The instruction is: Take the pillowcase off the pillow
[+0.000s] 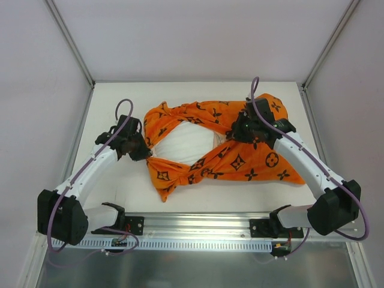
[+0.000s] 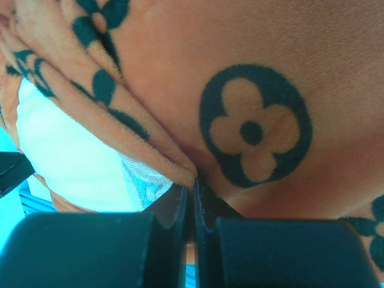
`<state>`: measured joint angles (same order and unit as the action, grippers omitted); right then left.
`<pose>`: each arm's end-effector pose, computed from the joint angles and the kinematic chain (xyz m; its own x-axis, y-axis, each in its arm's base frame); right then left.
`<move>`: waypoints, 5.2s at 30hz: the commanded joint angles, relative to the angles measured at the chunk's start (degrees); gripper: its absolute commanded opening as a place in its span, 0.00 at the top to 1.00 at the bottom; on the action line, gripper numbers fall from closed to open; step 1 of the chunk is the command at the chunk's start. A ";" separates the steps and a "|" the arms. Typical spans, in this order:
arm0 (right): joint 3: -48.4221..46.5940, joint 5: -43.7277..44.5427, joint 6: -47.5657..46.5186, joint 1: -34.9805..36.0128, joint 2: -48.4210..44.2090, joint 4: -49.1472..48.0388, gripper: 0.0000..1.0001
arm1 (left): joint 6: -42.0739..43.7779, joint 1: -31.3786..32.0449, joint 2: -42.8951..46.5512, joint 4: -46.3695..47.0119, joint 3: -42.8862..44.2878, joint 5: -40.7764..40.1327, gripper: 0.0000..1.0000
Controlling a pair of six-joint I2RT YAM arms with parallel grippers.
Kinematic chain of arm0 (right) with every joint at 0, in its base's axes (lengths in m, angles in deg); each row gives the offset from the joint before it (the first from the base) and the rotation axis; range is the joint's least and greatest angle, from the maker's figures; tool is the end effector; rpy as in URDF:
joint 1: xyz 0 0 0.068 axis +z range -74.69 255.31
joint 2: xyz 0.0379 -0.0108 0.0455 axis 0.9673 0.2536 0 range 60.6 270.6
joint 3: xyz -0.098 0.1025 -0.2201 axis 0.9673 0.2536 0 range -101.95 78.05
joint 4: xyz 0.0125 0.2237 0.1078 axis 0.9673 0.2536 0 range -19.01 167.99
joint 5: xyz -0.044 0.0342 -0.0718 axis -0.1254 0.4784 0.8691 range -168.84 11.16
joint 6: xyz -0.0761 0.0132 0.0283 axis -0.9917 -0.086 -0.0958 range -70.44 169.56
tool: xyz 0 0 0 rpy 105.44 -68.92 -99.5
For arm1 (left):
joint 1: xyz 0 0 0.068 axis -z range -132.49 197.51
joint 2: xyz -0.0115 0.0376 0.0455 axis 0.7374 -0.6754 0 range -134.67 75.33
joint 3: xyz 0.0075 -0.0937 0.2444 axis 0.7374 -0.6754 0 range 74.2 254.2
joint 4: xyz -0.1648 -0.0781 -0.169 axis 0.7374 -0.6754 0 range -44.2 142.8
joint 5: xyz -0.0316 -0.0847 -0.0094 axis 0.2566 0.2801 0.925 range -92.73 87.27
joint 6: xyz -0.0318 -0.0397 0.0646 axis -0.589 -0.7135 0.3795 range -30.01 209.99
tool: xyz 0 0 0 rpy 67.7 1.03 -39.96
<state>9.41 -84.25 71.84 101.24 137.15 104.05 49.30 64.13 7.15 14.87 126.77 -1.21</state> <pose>0.2743 0.1410 0.2915 -0.7350 0.0624 -0.6752 -0.2386 0.9083 0.3437 0.2404 -0.0737 0.2266 -0.7806 -0.4472 -0.4367 -0.2742 0.8728 -0.4037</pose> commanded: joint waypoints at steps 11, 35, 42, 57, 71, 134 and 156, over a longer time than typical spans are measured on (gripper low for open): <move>-13.51 16.12 -12.17 16.94 -1.85 1.04 0.10 | 3.95 0.42 -11.95 8.66 -3.89 13.77 1.00; -37.97 32.03 -6.04 37.35 37.07 19.14 0.00 | 2.63 0.52 -6.00 12.53 -7.58 16.06 1.00; -39.02 31.09 -0.84 34.63 44.11 19.15 0.12 | 2.54 -0.10 -3.11 12.53 -10.91 17.29 1.00; -34.74 21.35 3.80 23.40 28.05 11.78 0.99 | 2.89 -0.45 3.15 12.45 -15.67 18.79 1.00; -23.21 14.02 9.27 15.64 9.85 -2.38 0.99 | 4.65 -0.54 -4.06 12.88 -10.65 17.47 1.00; -26.02 13.76 9.97 9.75 9.58 -4.93 0.99 | -17.67 28.03 -2.73 9.19 17.37 -13.29 0.01; -35.07 14.64 12.70 5.01 14.24 -3.79 0.99 | -24.62 30.75 0.59 8.84 -4.66 -2.66 1.00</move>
<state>-18.62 -73.97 81.85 110.25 153.96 112.64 25.46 93.71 6.08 33.82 127.84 -6.94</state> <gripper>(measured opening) 0.058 0.032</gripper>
